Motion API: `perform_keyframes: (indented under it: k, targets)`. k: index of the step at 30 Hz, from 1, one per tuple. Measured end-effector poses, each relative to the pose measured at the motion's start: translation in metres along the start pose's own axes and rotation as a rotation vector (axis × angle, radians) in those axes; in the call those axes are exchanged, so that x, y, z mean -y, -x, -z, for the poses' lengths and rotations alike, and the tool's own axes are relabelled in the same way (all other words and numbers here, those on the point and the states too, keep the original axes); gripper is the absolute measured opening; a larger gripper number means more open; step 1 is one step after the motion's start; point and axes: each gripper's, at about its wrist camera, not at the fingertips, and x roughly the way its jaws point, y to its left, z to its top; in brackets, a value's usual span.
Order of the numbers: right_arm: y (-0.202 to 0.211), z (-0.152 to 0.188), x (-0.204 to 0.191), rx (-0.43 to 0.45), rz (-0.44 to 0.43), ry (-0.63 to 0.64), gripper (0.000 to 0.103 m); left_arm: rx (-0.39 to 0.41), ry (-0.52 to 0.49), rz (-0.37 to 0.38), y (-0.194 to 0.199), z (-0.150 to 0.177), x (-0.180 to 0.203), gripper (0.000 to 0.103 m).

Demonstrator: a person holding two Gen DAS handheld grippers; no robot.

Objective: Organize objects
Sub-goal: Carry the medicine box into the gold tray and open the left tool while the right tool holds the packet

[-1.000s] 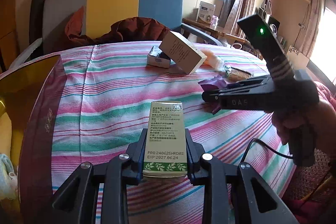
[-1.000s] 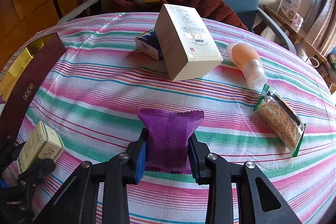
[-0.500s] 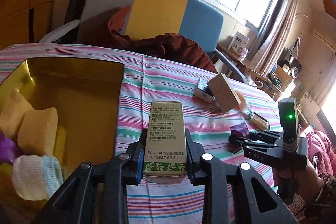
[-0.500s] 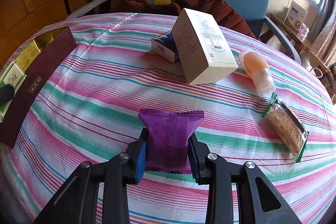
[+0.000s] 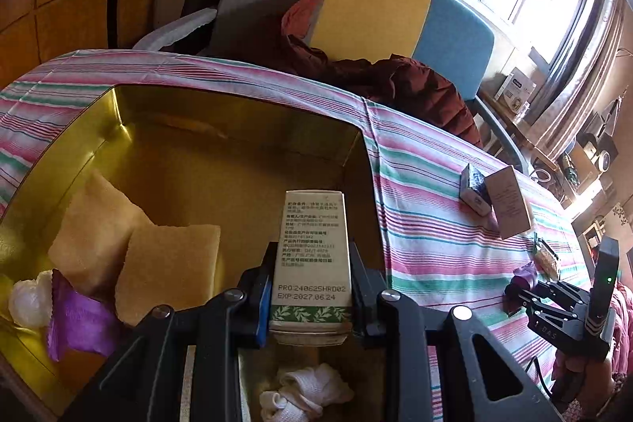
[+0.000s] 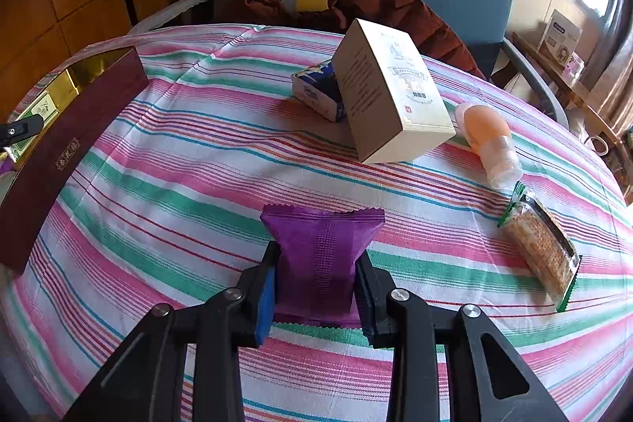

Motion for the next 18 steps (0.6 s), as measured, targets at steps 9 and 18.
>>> perform_keyframes:
  k: [9, 18]
  targets:
    - [-0.001, 0.001, 0.000, -0.006, 0.001, 0.000, 0.035, -0.018, 0.030, -0.043, -0.007, 0.001, -0.013, 0.031]
    - [-0.001, 0.001, -0.001, 0.000, 0.005, 0.004, 0.035, -0.008, 0.066, -0.041, -0.001, 0.007, -0.021, 0.041]
